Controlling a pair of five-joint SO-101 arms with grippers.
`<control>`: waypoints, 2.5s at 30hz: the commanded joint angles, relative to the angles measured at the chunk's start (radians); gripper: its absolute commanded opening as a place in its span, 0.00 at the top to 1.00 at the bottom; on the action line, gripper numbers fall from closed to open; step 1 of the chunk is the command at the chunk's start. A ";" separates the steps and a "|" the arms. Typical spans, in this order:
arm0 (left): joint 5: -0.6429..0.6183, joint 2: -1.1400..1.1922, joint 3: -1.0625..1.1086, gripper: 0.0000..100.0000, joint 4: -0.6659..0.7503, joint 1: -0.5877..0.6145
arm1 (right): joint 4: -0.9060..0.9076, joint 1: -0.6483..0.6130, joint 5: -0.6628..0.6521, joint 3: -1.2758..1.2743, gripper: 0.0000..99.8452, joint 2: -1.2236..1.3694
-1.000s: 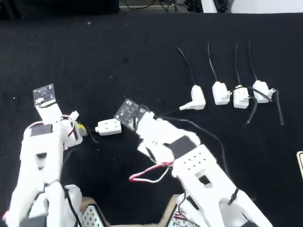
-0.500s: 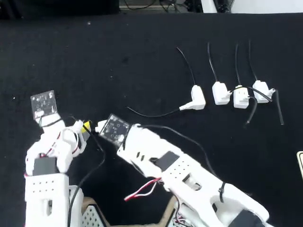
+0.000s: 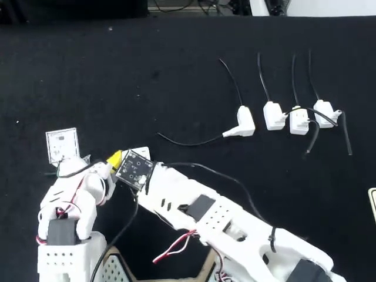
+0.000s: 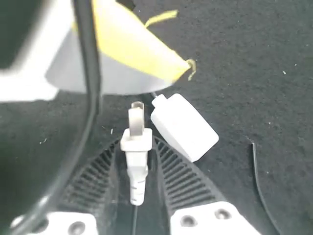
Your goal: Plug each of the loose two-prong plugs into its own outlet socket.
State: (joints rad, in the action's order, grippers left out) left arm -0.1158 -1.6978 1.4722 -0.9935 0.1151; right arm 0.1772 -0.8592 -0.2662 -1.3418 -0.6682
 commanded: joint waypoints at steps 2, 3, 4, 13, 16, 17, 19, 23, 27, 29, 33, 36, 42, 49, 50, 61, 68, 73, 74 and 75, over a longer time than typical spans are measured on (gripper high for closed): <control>0.032 -0.028 0.010 0.74 -0.005 -0.013 | 0.014 -0.012 0.008 -0.033 0.99 -0.165; 0.034 -0.029 0.015 0.74 -0.005 -0.015 | 0.023 -0.012 0.009 -0.047 0.99 -0.206; 0.035 -0.029 0.015 0.74 -0.005 -0.025 | 0.032 -0.012 0.009 -0.061 0.99 -0.246; 0.040 -0.031 0.039 0.74 0.002 -0.131 | 0.158 -0.011 0.009 -0.101 0.99 -0.461; 0.040 -0.031 0.039 0.74 0.002 -0.131 | 0.198 -0.011 0.009 -0.101 0.99 -0.515; 0.040 -0.031 0.039 0.74 0.002 -0.131 | 0.213 -0.011 0.009 -0.101 0.99 -0.533; 0.043 -0.031 0.039 0.74 0.002 -0.131 | 0.242 -0.011 0.009 -0.101 0.99 -0.573; 0.064 -0.031 0.035 0.74 0.002 -0.127 | 0.301 -0.011 0.008 -0.102 0.99 -0.638; 0.058 -0.031 -0.039 0.74 0.002 -0.076 | 0.282 -0.011 0.008 -0.153 0.99 -0.639; 0.058 -0.031 -0.084 0.74 0.002 -0.074 | 0.245 -0.011 0.008 -0.185 0.99 -0.630; 0.058 -0.029 -0.114 0.74 -0.003 -0.124 | 0.215 -0.011 0.008 -0.196 0.99 -0.613; 0.058 -0.025 -0.094 0.74 -0.002 -0.166 | 0.213 -0.011 0.008 -0.194 0.99 -0.616; 0.066 -0.031 0.041 0.74 0.040 -0.183 | 0.255 -0.006 0.008 -0.137 0.99 -0.618; 0.066 -0.031 0.042 0.74 0.034 -0.142 | 0.278 -0.006 0.008 -0.128 0.99 -0.618; 0.066 -0.031 0.042 0.74 0.031 -0.142 | 0.278 -0.006 0.008 -0.128 0.99 -0.618; 0.068 -0.031 0.050 0.74 0.031 -0.142 | 0.282 -0.006 0.009 -0.120 0.99 -0.619; 0.068 -0.031 0.050 0.74 0.031 -0.142 | 0.362 -0.009 0.009 -0.124 0.99 -0.736; 0.068 -0.031 0.050 0.74 0.031 -0.142 | 0.364 -0.006 0.009 -0.168 0.99 -0.820; 0.068 -0.031 0.050 0.74 0.031 -0.142 | 0.365 -0.006 0.009 -0.170 0.99 -0.831; 0.068 -0.031 0.050 0.74 0.031 -0.142 | 0.371 -0.006 0.009 -0.170 0.99 -0.837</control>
State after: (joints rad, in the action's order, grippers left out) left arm -0.0606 -1.7346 1.5244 -0.9582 -0.0322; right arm 0.5424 -0.8638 -0.2647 -1.5321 -1.4385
